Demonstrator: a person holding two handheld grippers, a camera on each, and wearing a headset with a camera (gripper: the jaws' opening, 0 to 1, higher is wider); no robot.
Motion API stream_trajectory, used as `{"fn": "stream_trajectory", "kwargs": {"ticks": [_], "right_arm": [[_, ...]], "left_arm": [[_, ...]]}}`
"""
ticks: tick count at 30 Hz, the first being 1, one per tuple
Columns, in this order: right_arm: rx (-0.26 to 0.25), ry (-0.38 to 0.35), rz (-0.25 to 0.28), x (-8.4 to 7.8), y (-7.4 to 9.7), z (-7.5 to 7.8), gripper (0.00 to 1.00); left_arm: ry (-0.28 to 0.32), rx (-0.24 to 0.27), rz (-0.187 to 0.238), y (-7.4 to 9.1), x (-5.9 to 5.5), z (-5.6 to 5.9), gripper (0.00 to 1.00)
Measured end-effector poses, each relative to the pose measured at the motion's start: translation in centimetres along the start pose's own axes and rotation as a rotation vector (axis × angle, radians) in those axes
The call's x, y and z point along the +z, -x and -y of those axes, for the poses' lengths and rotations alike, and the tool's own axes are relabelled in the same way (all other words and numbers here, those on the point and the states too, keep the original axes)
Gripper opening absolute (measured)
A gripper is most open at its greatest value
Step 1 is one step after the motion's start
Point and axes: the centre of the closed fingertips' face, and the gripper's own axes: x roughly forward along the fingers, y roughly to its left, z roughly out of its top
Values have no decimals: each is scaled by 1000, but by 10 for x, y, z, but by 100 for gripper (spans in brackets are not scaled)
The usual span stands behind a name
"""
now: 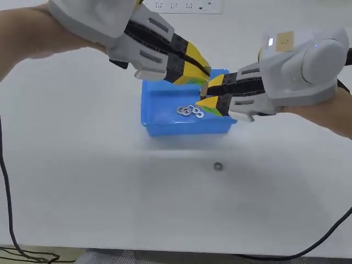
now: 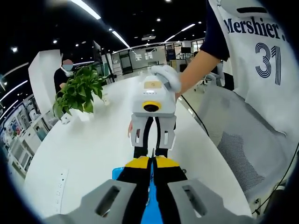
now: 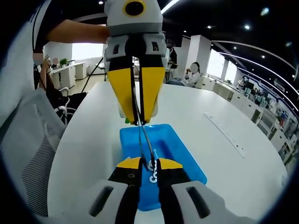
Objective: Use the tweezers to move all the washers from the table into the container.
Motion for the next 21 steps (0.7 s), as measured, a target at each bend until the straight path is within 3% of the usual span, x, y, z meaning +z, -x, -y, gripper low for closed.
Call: {"fn": "stream_trajectory", "kwargs": {"ticks": [9,16,21], "right_arm": [[-30,20,8,1,32,-19,13],[-28,17,-7,-8,43,-37,14],[-8,0,-15,-16,41,-49,14]], "left_arm": [[-35,-24,26,-11,28,27,5],[-30,-45,40,-22,33,45,5],[-8,-52,43,-26,29,57,6]]}}
